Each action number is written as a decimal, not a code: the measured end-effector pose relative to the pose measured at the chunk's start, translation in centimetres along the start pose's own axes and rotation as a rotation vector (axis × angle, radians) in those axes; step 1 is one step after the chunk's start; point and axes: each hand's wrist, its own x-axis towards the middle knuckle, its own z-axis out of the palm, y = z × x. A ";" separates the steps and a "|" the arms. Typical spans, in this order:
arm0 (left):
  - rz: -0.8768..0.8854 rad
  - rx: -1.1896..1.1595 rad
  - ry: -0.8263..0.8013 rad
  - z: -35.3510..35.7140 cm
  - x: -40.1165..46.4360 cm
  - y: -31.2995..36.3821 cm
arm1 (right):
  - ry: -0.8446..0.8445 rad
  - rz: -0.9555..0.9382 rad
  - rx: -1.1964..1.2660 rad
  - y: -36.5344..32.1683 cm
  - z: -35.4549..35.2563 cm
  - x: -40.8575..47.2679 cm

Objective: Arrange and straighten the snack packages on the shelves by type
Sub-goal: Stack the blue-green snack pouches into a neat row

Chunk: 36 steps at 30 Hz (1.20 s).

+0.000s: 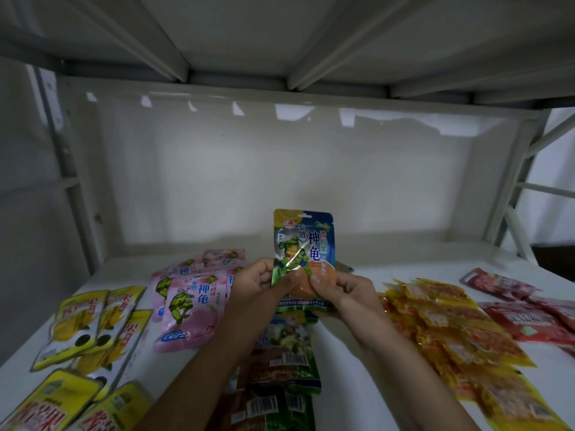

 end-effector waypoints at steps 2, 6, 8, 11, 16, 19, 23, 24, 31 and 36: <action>-0.029 -0.015 -0.041 0.1 -0.1 0.0 | 0.033 -0.076 -0.050 0.2 0.0 0.2; -0.046 0.030 -0.062 0.6 -0.3 0.0 | 0.073 -0.152 -0.160 0.6 0.0 0.2; -0.009 0.094 -0.044 0.8 -0.4 -0.2 | 0.082 -0.166 -0.211 0.6 -0.1 0.1; -0.041 0.092 -0.051 0.8 -0.6 -0.2 | 0.048 -0.172 -0.237 0.6 -0.1 0.1; -0.128 -0.073 -0.069 0.3 -0.4 0.5 | 0.008 -0.103 -0.089 0.2 0.6 -0.3; -0.120 -0.035 -0.106 0.8 -0.7 0.7 | 0.030 -0.089 0.053 0.0 0.2 0.0; -0.074 0.095 -0.114 1.4 -0.8 0.3 | 0.054 -0.042 0.112 -0.1 -0.3 -0.2; -0.071 0.106 -0.106 1.4 -0.8 0.1 | 0.044 -0.030 0.117 -0.2 -0.2 -0.3; 0.079 0.157 -0.063 0.9 -1.2 0.1 | 0.076 -0.047 0.174 -0.5 1.4 -1.0; 0.078 0.180 -0.119 0.1 -0.8 -0.3 | 0.080 -0.074 0.141 -0.6 1.4 -1.0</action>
